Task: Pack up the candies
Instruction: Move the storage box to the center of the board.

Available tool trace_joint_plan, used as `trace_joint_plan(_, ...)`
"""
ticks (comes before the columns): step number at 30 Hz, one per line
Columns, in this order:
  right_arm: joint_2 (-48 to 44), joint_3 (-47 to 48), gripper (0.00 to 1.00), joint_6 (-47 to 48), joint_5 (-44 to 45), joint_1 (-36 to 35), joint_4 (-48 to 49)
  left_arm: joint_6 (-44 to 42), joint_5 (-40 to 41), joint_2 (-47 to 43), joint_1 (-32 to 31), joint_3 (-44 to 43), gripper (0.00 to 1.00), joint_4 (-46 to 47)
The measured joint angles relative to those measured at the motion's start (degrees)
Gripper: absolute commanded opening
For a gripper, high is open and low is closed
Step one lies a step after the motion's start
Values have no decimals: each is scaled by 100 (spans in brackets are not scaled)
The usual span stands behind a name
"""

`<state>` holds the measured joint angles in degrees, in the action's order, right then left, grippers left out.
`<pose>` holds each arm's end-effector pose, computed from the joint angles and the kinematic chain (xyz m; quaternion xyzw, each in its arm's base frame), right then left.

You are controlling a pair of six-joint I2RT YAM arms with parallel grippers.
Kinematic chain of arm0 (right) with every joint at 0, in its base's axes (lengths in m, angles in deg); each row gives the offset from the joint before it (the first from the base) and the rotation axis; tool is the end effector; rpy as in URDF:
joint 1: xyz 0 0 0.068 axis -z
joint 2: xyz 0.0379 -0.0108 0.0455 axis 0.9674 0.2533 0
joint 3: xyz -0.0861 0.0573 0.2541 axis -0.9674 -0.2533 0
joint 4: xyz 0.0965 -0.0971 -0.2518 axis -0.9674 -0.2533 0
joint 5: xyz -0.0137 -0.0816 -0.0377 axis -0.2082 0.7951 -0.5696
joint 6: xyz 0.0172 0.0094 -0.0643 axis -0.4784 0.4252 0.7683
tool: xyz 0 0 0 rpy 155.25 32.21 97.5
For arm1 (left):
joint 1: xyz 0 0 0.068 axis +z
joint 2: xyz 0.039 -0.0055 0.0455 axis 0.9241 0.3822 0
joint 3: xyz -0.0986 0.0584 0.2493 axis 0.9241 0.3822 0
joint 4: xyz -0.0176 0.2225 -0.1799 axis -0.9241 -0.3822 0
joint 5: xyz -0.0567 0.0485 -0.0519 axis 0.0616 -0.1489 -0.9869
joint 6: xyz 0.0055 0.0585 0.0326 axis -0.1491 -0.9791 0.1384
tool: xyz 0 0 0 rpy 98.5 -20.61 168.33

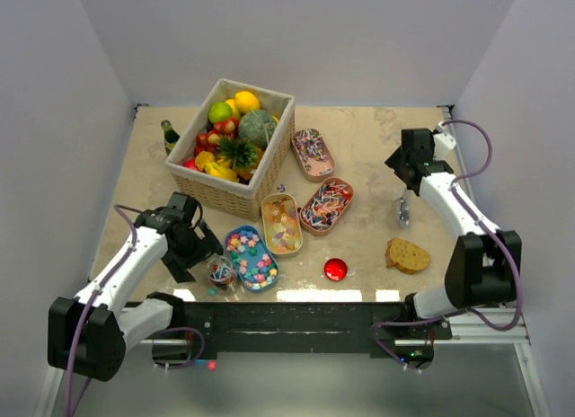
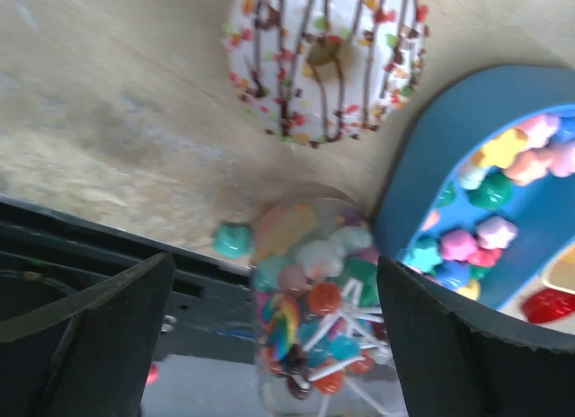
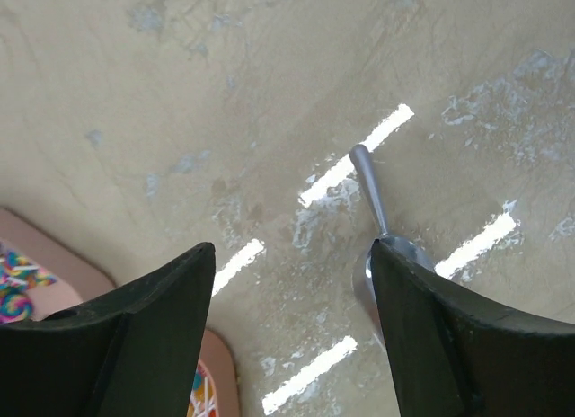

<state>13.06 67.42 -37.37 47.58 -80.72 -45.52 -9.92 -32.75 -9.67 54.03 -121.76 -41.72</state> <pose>0.3605 0.0097 0.2397 0.3787 0.8246 -0.0451 0.4178 0.1776 -0.0444 0.1777 -0.3477 0.9342 -0.0578 0.0554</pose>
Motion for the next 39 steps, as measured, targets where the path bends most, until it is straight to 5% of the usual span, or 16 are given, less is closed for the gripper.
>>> trace_joint_plan(19,-2061,-1005,69,260,-1502,-267,-612,1410,-1349,11,-57,251,97,413)
trace_joint_plan(27,-2218,-1401,68,358,-2068,-1305,-949,1845,-1475,575,-813,221,96,739)
trace_joint_plan(39,-2297,-1991,64,1176,-3193,-1471,-1204,2105,-1777,1622,-1473,-146,94,1676)
